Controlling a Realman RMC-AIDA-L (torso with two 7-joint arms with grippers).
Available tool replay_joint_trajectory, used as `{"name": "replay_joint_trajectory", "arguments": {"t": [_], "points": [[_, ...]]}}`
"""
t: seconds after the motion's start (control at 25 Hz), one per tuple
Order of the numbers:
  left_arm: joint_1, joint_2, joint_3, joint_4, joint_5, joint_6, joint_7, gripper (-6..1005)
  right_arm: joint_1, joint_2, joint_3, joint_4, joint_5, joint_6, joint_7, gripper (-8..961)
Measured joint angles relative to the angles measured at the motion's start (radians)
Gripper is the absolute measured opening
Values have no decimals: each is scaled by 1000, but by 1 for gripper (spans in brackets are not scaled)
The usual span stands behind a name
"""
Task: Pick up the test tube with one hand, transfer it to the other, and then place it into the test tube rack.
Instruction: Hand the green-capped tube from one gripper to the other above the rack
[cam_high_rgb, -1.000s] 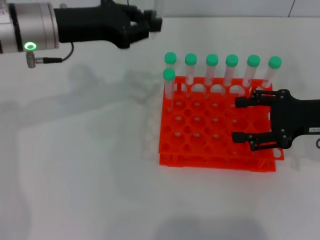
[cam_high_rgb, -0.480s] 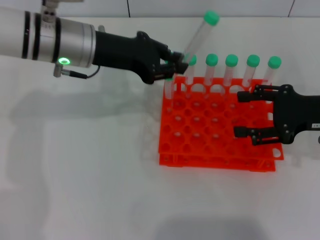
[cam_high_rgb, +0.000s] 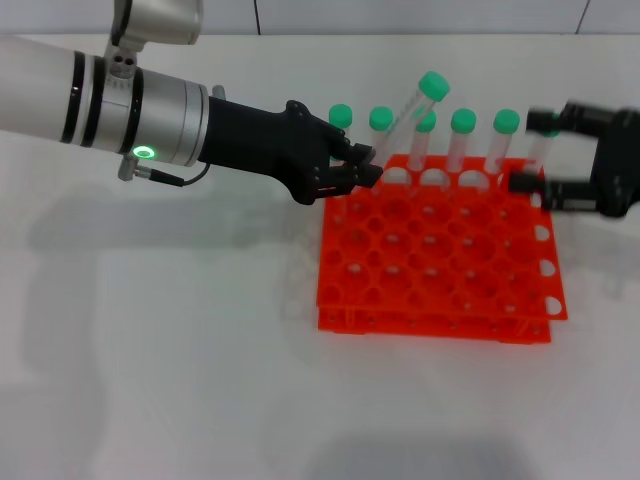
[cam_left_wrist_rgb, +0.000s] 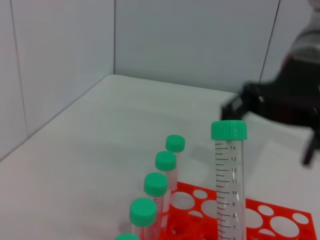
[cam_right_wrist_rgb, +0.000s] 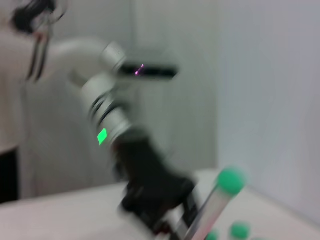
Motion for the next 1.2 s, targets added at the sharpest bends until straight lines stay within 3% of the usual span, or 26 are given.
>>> {"name": "replay_joint_trajectory", "arguments": {"t": [0.16,0.36,0.64,0.84,1.2], "points": [[1,-8,0,1,1,-4,7,192,13,6,35,32,93,0,51,813],[1,-13,1,6,1,-5,11,192,62,16,35,190,228,-9,76,812],[0,-16,10,8,1,-6,18,191,74,76,38,295,281,9,22,811],[0,-17,10,8,1,-6,26,191,83,82,30,425,328,-28,-133,811],[1,-31,10,10,-3,-1,47,192,103,84,29,509,335,-24,-200,810]]}}
